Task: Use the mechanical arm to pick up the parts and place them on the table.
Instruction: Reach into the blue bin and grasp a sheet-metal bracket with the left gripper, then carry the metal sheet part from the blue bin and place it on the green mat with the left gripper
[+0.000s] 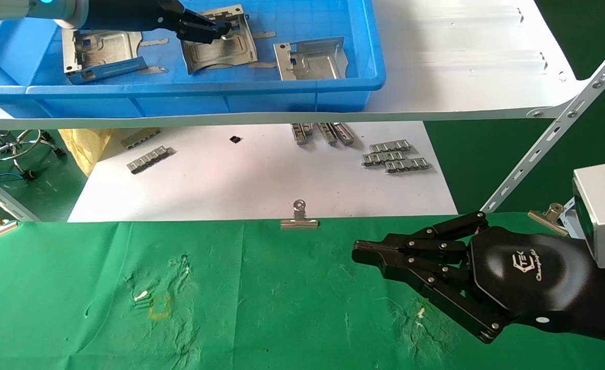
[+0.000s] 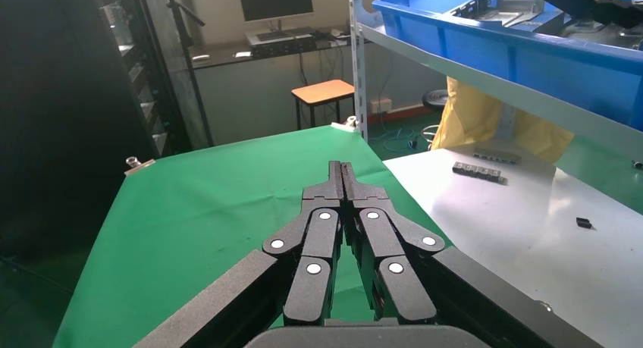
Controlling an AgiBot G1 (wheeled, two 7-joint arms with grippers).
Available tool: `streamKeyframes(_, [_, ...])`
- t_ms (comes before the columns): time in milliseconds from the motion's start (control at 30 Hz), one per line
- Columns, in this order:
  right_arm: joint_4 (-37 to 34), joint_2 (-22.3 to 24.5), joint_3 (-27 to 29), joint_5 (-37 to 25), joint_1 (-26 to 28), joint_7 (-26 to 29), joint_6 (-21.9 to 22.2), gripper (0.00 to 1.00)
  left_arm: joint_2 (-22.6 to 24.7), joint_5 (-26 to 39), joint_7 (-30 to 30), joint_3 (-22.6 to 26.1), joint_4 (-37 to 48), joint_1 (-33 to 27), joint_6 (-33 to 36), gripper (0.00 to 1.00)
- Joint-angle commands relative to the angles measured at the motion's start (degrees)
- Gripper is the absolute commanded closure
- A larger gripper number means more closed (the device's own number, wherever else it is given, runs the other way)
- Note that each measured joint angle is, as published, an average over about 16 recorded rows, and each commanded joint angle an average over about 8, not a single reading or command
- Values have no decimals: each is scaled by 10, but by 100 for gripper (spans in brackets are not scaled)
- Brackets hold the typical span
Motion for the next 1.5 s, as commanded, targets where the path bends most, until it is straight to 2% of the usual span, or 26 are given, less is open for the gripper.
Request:
streamKeyframes(33, [0,0,0,0,0,0,0,40,-1,1,-1,1,1,-1,-2,100])
streamKeyframes(100, [0,0,0,0,0,0,0,15,-2,1,-3,1,1,0,-3,100])
streamKeyframes(133, [0,0,0,0,0,0,0,6,-2,2,-4,1,2,0,-3,100])
streamKeyframes(167, [0,0,0,0,0,0,0,0,-2,2,-4,1,2,0,-2,100])
streamKeyframes(667, [0,0,0,0,0,0,0,0,-13,-10,-13,-7,1,4,13,100])
streamKeyframes(933, [0,0,0,0,0,0,0,0,-38,-30,1,-20,-11,-14,66,100])
streamKeyframes(1100, [0,0,0,0,0,0,0,0,-63,-48,22,-33,-21,-23,144,100])
streamKeyframes(1367, [0,0,0,0,0,0,0,0,-116,-89,73,-57,-38,-19,342,100])
streamKeyframes(1500, [0,0,0,0,0,0,0,0,-138,-112,101,-64,-62,-1,398,100])
